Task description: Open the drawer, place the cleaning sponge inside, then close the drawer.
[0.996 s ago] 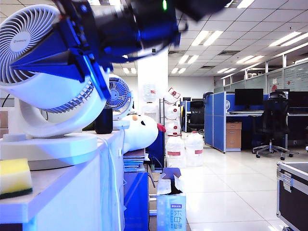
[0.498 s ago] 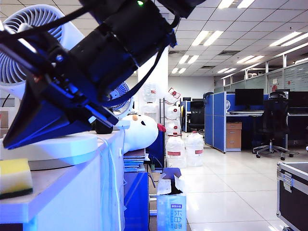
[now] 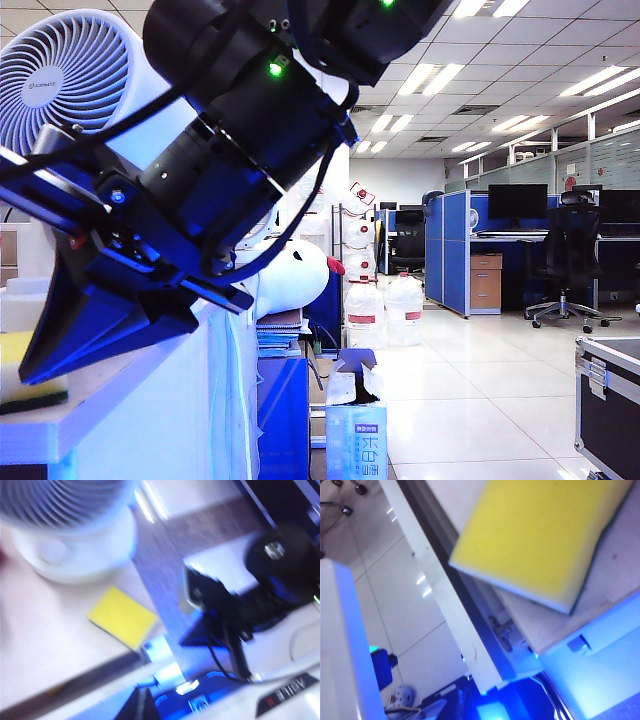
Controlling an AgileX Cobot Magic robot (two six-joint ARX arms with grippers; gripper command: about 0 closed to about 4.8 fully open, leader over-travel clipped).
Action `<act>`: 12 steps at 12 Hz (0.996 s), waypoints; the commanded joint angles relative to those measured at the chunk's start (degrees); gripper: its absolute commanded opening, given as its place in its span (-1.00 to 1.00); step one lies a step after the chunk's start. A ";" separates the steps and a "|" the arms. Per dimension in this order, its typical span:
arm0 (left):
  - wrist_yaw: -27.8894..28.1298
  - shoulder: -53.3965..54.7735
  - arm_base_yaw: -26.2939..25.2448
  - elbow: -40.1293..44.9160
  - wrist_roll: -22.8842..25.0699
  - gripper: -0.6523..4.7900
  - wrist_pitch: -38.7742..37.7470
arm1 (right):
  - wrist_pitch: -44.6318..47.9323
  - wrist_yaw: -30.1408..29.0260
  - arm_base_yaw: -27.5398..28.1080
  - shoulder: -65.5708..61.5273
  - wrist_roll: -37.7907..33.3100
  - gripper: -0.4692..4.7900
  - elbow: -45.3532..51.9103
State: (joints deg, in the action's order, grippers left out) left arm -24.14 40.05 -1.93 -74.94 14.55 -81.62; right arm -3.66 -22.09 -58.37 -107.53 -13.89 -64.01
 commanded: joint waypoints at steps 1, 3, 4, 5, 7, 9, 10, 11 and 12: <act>-2.10 -0.85 -0.02 -0.22 0.48 -0.78 -0.39 | 3.13 2.03 -1.05 0.13 -2.97 -0.84 -0.39; -4.17 -1.25 -0.02 -0.20 -0.02 -0.78 -0.39 | 3.23 1.86 -1.55 -0.48 -6.10 -0.84 -0.42; -4.15 -1.27 -0.02 -0.20 -0.22 -0.78 -0.39 | 3.61 2.89 -1.60 -0.50 -7.45 -0.84 -0.42; -3.58 -1.25 -0.02 -0.17 -1.70 -0.78 -0.42 | 3.69 3.08 -1.49 -0.50 -7.58 -0.84 -0.42; -2.40 -1.25 -0.02 -0.15 -2.45 -0.78 -0.39 | 3.69 3.08 -1.57 -0.57 -7.76 -0.84 -0.42; -2.23 -1.25 -0.02 -0.13 -2.58 -0.78 -0.44 | 3.63 2.45 -1.90 -1.64 -9.29 -0.84 -0.46; -2.23 -1.25 -0.02 -0.13 -2.62 -0.78 -0.44 | 3.41 2.45 -1.90 -1.81 -9.97 -0.84 -0.46; -2.21 -1.25 -0.02 -0.13 -2.91 -0.78 -0.48 | 3.52 2.45 -1.92 -1.97 -10.12 -0.84 -0.46; -2.21 -1.25 -0.02 -0.13 -3.10 -0.78 -0.50 | 3.61 2.47 -1.90 -2.05 -10.14 -0.84 -0.46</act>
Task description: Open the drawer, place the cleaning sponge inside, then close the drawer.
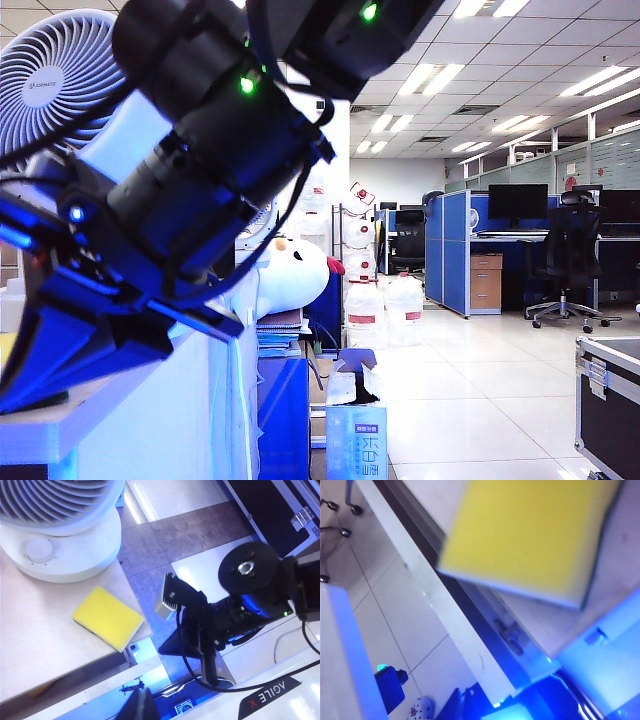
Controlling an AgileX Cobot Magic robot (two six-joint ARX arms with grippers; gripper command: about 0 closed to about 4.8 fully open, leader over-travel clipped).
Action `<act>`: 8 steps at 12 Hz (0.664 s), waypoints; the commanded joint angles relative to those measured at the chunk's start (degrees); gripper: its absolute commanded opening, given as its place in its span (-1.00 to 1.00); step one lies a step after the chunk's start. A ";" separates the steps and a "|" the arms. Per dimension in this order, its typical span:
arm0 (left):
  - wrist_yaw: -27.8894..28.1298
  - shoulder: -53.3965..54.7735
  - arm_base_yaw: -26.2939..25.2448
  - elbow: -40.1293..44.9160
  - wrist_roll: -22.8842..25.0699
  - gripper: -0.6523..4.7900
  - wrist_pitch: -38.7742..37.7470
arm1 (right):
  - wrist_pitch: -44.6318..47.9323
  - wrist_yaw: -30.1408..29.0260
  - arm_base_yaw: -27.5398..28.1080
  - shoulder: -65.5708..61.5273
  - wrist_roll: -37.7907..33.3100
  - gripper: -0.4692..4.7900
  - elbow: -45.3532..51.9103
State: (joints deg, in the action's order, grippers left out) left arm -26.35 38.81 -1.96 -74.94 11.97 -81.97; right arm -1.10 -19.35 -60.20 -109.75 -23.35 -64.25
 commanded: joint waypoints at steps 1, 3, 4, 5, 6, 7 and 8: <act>-0.02 0.00 0.00 -0.13 -0.66 -0.78 -0.15 | 0.83 -0.26 -0.07 0.07 -1.05 -0.84 -0.22; -0.04 0.00 0.00 -0.13 -0.63 -0.78 -0.15 | 0.48 0.15 -0.07 -0.68 -3.82 -0.84 -0.24; -0.04 0.00 0.00 -0.13 -0.61 -0.78 -0.15 | -0.22 0.13 -0.04 -1.57 -5.18 -0.84 -0.79; -0.04 0.00 0.00 -0.13 -0.61 -0.78 -0.15 | -3.17 -0.26 -0.09 -2.95 -5.18 -0.84 -3.15; -0.04 0.00 0.00 -0.13 -0.61 -0.78 -0.15 | -4.24 -0.26 -0.07 -3.61 -5.18 -0.84 -4.42; -0.04 -0.02 0.00 -0.13 -0.61 -0.78 -0.15 | -6.03 0.24 -0.07 -5.03 -5.22 -0.84 -7.72; -0.07 -0.02 0.00 -0.13 -0.61 -0.78 -0.15 | -6.75 0.42 -0.07 -5.07 -5.25 -0.84 -8.09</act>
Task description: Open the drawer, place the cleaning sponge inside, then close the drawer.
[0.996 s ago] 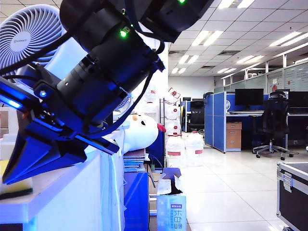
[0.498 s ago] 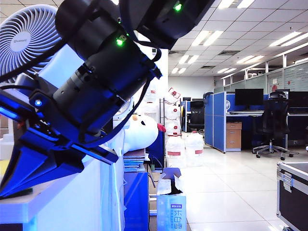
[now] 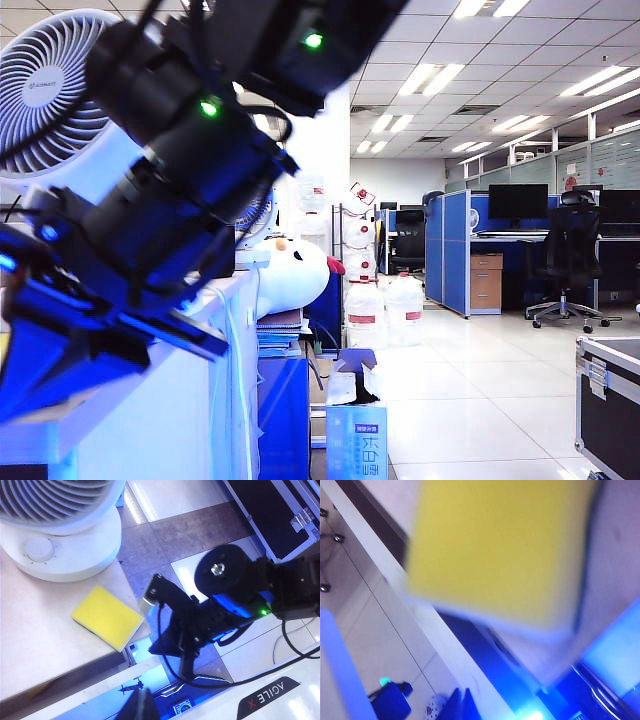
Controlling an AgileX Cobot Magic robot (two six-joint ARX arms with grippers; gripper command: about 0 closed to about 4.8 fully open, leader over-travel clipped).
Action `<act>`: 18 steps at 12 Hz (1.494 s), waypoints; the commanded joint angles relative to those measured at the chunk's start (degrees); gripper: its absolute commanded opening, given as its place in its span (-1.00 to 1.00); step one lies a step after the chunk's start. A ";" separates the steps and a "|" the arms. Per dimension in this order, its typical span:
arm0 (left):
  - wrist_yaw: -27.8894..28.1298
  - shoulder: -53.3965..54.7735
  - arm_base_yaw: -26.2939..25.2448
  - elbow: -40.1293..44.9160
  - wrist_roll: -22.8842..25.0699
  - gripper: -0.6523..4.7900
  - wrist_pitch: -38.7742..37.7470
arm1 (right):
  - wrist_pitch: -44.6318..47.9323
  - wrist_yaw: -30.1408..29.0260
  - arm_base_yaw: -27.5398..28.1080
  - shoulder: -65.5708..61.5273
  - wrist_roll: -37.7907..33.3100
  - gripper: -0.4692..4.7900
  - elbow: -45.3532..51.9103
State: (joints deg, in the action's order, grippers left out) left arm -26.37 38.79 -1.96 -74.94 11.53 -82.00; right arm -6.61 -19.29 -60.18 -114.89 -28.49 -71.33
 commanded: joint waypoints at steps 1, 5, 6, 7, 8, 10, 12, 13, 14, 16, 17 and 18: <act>-0.04 0.00 0.00 -0.13 -0.15 -0.78 -0.13 | -2.45 1.16 -0.09 -0.17 -1.53 -0.84 -1.01; -0.02 0.00 0.00 -0.13 0.13 -0.78 -0.13 | -5.16 0.94 -0.07 -1.57 -3.23 -0.84 -1.03; -0.02 0.00 0.00 -0.13 0.13 -0.78 -0.13 | -5.11 0.96 -0.07 -1.57 -3.26 -0.84 -1.03; -0.02 0.00 0.00 -0.13 0.13 -0.78 -0.13 | -5.14 0.94 -0.07 -1.57 -3.26 -0.84 -1.03; -0.02 0.00 0.00 -0.13 0.13 -0.78 -0.13 | -5.16 0.96 -0.04 -1.60 -3.28 -0.84 -1.03; -0.02 0.00 0.00 -0.13 0.13 -0.78 -0.13 | -5.07 1.62 -0.04 -2.29 -4.74 -0.84 -1.07; -0.02 0.00 0.00 -0.13 0.13 -0.78 -0.13 | -6.62 2.38 -0.07 -2.34 -4.31 -0.84 -2.29; -0.02 0.00 0.00 -0.13 0.28 -0.78 -0.13 | -8.31 3.48 -0.26 -2.91 -3.82 -0.84 -3.78; -0.02 0.00 0.00 -0.13 0.28 -0.78 -0.11 | -9.97 3.52 -0.24 -3.56 -3.61 -0.84 -5.53; -0.02 0.00 0.00 -0.13 0.26 -0.78 -0.13 | -11.13 0.31 -0.37 -5.18 -3.45 -0.84 -8.11; -0.02 0.00 0.00 -0.13 0.26 -0.78 -0.13 | -11.34 0.37 -0.37 -5.40 -3.45 -0.84 -8.11; -0.02 0.00 0.00 -0.13 0.26 -0.78 -0.11 | -11.34 0.44 -0.35 -5.55 -3.50 -0.84 -8.11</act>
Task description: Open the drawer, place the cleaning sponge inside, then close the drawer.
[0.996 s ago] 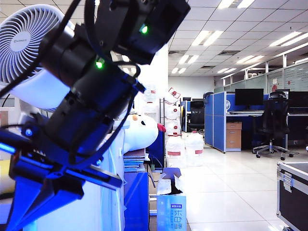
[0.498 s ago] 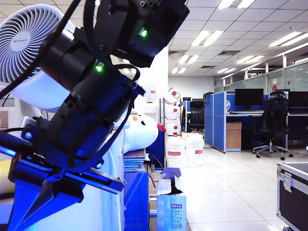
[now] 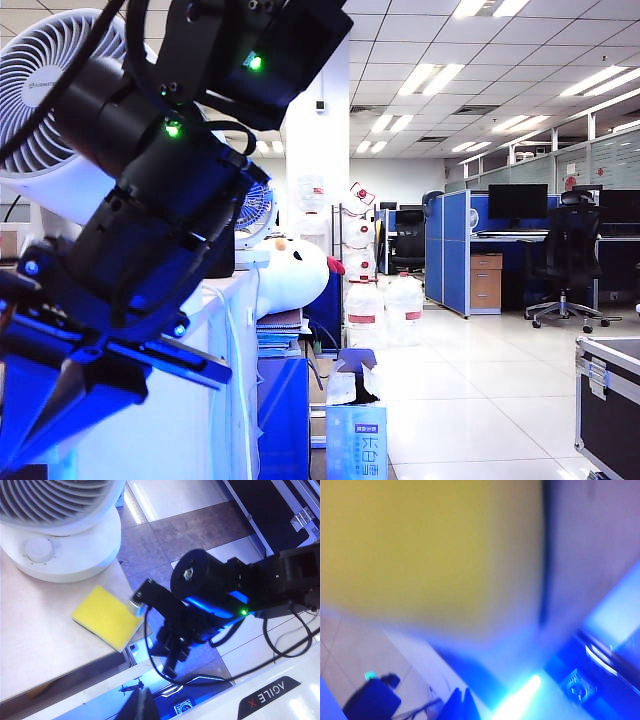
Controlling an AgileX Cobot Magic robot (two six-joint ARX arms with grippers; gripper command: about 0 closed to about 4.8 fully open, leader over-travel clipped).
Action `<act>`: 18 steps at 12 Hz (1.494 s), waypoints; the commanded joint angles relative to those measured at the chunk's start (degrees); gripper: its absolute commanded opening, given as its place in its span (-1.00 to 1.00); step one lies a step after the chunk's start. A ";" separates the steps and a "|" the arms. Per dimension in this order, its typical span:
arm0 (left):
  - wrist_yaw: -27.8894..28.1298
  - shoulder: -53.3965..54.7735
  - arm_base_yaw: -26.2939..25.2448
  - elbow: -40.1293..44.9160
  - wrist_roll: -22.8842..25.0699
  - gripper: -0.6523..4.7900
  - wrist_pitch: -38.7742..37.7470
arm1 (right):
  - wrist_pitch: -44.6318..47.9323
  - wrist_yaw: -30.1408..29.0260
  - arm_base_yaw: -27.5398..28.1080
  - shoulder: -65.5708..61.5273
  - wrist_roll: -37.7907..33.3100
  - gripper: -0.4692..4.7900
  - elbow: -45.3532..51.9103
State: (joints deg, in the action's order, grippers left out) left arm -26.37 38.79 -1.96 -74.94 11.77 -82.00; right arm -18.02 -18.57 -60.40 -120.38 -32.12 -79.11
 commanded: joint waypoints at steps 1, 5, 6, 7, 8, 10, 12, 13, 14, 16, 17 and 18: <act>-0.04 0.00 0.00 -0.13 0.02 -0.78 -0.13 | 0.22 0.42 -0.15 -0.83 -0.24 -0.84 -0.33; -0.02 0.00 0.00 -0.13 0.02 -0.78 -0.13 | 0.22 -2.14 -0.22 -2.19 -1.16 -0.84 -0.37; -0.02 0.00 0.00 -0.13 0.04 -0.78 -0.13 | 0.50 -0.11 -0.22 -2.19 -1.31 -0.84 -0.37; -0.02 0.00 0.00 -0.13 0.04 -0.78 -0.13 | 1.46 1.03 -0.04 -2.19 -1.31 -0.84 -0.42; -0.02 0.00 0.00 -0.13 0.02 -0.78 -0.13 | 1.86 1.03 0.42 -2.19 -1.77 -0.84 -0.66; -0.02 0.00 0.00 -0.13 0.04 -0.78 -0.13 | 1.36 0.98 0.55 -2.54 -2.21 -0.84 -0.76; -0.02 0.00 0.00 -0.13 0.04 -0.78 -0.13 | 1.03 -0.90 0.48 -3.04 -2.25 -0.84 -0.76; 0.00 0.00 0.00 -0.13 0.04 -0.78 -0.13 | -0.17 -2.62 0.44 -3.37 -2.38 -0.84 -0.76; -0.02 0.00 0.00 -0.13 0.04 -0.78 -0.13 | -0.94 -3.67 0.11 -3.37 -2.36 -0.84 -0.76; -0.02 0.00 0.00 -0.13 0.04 -0.78 -0.13 | -1.90 -7.58 -0.31 -3.37 -2.36 -0.84 -0.76; -0.02 0.00 0.00 -0.13 0.04 -0.78 -0.13 | -2.54 -8.09 -0.70 -3.37 -2.19 -0.84 -0.76; -0.02 0.00 0.00 -0.13 0.04 -0.78 -0.11 | -2.80 -8.52 -0.70 -3.34 -2.19 -0.84 -0.76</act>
State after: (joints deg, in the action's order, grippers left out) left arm -26.35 38.79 -1.96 -74.94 11.77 -82.02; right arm -20.64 -26.44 -61.06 -123.85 -34.50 -79.68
